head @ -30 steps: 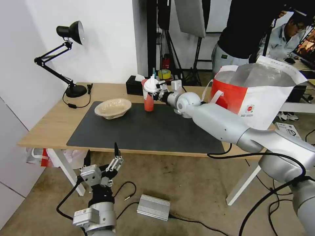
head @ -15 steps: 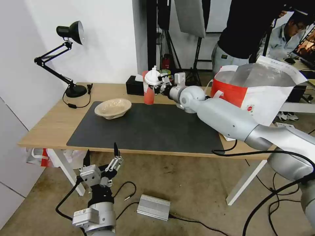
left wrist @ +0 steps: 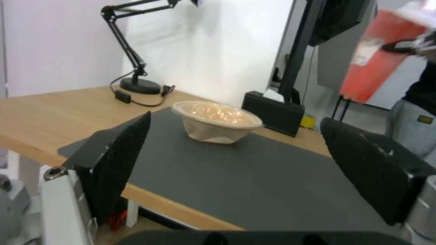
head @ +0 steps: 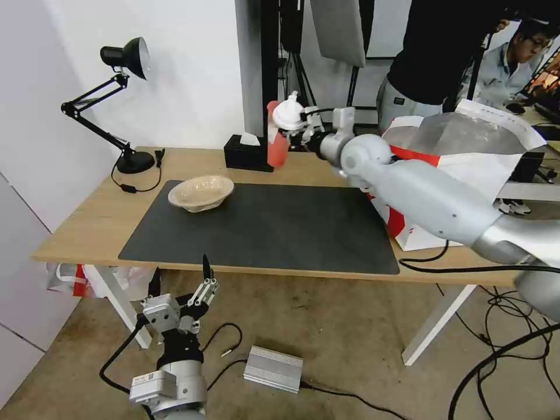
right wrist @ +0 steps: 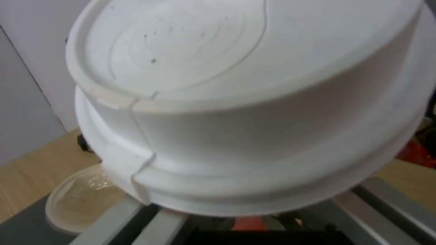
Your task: Pick up the trash from the table and place it into the takeout bag.
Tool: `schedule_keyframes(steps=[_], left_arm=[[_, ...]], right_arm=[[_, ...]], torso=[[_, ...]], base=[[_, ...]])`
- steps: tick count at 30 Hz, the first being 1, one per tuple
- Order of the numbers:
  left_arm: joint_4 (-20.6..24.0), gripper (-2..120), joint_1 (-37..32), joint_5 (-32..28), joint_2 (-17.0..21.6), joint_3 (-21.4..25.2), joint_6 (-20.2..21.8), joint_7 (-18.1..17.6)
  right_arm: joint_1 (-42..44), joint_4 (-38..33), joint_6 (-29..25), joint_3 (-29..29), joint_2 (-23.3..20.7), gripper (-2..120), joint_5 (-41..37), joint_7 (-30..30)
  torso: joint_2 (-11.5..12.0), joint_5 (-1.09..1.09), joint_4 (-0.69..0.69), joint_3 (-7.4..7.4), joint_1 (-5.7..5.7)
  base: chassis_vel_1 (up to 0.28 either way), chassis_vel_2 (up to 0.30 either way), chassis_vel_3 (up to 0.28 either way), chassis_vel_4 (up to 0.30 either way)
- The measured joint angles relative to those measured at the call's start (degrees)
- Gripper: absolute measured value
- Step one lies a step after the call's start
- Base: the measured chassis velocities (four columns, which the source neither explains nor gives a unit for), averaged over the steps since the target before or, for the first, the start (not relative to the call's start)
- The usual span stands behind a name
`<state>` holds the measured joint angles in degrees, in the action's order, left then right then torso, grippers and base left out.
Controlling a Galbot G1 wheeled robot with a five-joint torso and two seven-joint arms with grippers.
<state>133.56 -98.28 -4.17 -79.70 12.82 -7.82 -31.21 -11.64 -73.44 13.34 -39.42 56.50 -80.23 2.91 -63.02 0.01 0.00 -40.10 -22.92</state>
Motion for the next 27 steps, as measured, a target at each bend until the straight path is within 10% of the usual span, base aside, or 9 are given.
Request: schedule_keyframes(steps=[27], left_arm=[[0.66, 100, -1.45, 0.84, 0.21, -0.05, 0.01, -0.58]], right_arm=[[0.99, -16.51, 2.44, 7.34, -16.44, 2, -4.14, 9.43]], torso=[[-0.01, -0.01, 0.0, 0.0, 0.0]], base=[[0.0, 0.0, 0.0, 0.0]])
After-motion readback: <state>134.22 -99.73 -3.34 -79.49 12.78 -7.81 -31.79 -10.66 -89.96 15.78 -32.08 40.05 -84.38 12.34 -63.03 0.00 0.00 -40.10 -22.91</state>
